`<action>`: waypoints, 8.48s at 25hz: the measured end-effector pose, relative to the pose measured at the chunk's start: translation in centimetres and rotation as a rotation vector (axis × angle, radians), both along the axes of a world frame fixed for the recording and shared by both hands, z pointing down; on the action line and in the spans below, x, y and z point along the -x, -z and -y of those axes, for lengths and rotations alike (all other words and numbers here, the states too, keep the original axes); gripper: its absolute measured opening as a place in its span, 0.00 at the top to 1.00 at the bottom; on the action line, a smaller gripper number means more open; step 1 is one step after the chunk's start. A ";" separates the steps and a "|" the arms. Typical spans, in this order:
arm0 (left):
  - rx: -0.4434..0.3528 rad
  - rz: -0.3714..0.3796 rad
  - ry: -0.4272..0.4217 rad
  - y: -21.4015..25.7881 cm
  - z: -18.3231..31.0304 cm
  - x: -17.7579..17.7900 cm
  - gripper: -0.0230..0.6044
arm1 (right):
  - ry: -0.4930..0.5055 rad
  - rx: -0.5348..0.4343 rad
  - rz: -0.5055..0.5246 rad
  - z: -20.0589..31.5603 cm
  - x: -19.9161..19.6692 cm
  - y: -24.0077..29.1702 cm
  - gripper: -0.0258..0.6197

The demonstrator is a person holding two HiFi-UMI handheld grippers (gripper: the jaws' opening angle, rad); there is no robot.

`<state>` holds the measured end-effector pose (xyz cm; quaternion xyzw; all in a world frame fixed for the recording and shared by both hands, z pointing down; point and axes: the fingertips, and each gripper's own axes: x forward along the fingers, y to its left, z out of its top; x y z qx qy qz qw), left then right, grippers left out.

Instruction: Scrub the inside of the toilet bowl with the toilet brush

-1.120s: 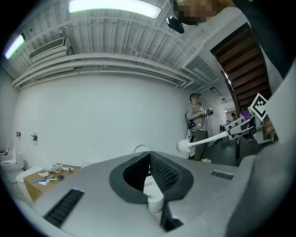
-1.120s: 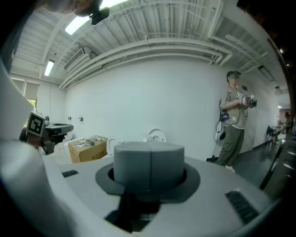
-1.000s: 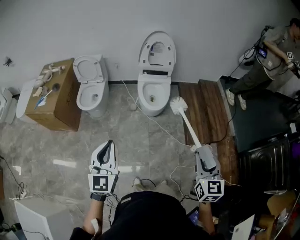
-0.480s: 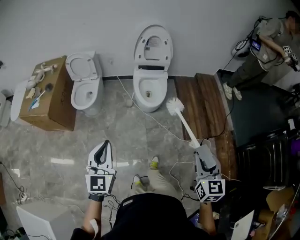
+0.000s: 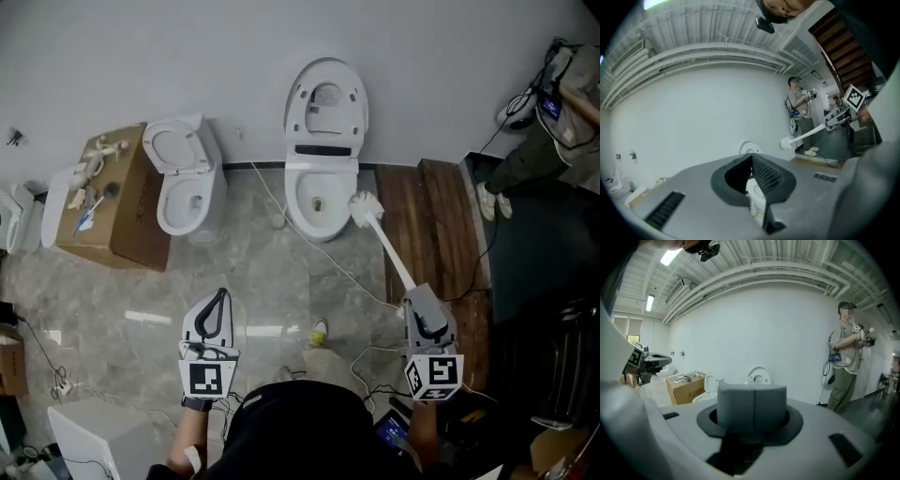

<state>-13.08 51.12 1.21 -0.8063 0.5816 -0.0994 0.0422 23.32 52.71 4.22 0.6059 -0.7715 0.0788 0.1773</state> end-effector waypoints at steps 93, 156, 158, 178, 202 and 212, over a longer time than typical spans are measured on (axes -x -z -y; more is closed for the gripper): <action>0.333 0.125 -0.364 -46.9 49.5 -9.5 0.95 | 0.330 0.520 -0.306 57.8 14.5 -60.7 0.73; 0.355 0.095 -0.334 -45.6 49.4 -9.2 0.95 | 0.590 0.571 -1.281 58.1 7.5 -61.3 0.73; 0.360 0.092 -0.330 -45.4 49.1 -9.2 0.95 | 0.586 0.585 -1.287 57.8 7.2 -61.1 0.73; 0.397 0.012 -0.242 -45.7 47.9 -7.8 0.95 | 0.644 0.699 -1.348 53.4 5.5 -60.1 0.72; 0.386 0.011 -0.254 -44.5 46.7 -8.1 0.95 | 0.755 0.831 -1.304 45.1 7.7 -58.8 0.72; 0.389 -0.003 -0.235 -44.3 46.1 -7.1 0.95 | 0.749 0.862 -1.267 43.0 8.3 -58.4 0.72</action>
